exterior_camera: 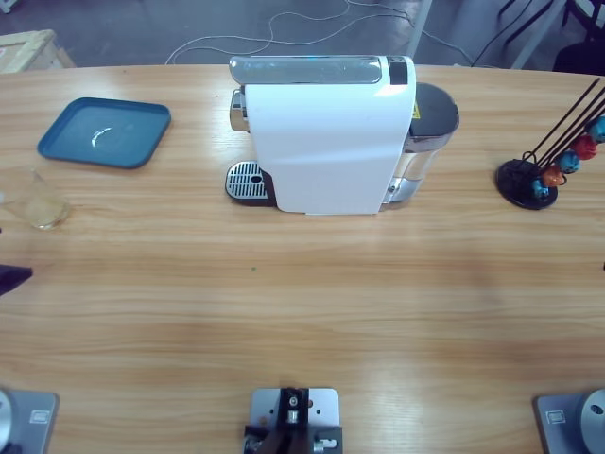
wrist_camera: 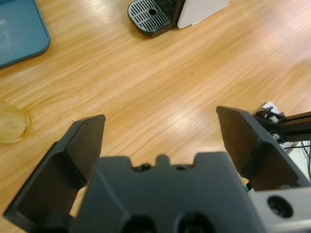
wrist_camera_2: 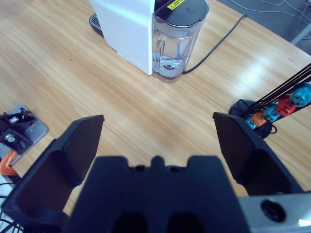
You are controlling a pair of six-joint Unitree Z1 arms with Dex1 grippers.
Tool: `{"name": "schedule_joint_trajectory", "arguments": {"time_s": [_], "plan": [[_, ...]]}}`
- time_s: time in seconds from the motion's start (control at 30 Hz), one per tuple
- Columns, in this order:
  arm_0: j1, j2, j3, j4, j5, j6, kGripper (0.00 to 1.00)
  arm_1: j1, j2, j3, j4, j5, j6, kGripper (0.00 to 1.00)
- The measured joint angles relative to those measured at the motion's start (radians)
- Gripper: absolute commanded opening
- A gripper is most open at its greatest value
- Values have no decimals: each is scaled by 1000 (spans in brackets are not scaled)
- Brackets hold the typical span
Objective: Pour coffee
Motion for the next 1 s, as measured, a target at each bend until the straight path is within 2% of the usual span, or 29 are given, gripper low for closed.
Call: {"name": "schedule_joint_trajectory", "arguments": {"time_s": [0.4, 0.5, 0.63, 0.8, 0.9, 1.0], "plan": [[0, 0, 0, -2, 0, -6, 1000, 0, 0, 0, -1, 0, 0, 1000], [0, 0, -6, -62, 0, -43, 1000, 0, 0, 0, -1, 0, 0, 1000], [-1, 69, -98, -121, -1, -121, 1000, 0, 0, 0, -1, 0, 0, 1000], [-1, 257, -210, -268, -26, -381, 973, 0, 0, 0, -1, 0, 0, 1000], [11, 378, -246, -415, -95, -572, 962, 0, 0, 0, -1, 0, 0, 1000], [15, 506, -279, -553, -171, -706, 906, 0, 0, 0, -1, 0, 0, 1000]]}}
